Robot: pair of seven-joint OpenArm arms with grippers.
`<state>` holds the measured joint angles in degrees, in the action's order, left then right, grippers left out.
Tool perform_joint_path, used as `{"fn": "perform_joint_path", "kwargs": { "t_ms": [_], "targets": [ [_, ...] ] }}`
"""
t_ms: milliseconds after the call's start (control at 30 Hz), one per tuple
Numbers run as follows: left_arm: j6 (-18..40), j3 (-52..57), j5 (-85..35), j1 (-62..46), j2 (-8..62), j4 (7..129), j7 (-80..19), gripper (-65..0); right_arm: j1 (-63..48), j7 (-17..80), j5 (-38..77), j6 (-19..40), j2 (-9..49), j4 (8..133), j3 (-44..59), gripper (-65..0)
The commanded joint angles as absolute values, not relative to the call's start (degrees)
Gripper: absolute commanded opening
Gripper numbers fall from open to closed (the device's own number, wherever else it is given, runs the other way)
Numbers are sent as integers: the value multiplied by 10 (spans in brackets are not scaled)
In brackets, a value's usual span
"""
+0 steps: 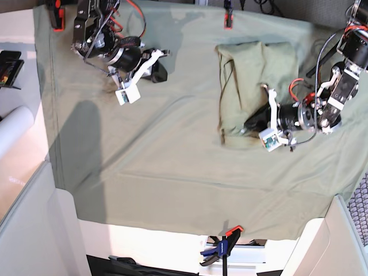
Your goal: Fold the T-shirt properly
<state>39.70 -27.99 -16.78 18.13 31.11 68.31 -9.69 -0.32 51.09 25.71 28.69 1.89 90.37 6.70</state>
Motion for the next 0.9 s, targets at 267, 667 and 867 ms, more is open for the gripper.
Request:
{"fn": "perform_joint_path", "kwargs": {
  "t_ms": [267,667,867],
  "targets": [
    [399,-234,-182,199,347,741,-134,-650,3,500,266,290,19,915,67,-650],
    [400,-136,-367,65,476,1042,-326,-650,-65,504,270,290,32,1006,67,-650],
    [400,-36,-398,-109,515,1115,-366,-650,-159,505,270,290,69,1086,68,-650]
  ]
}}
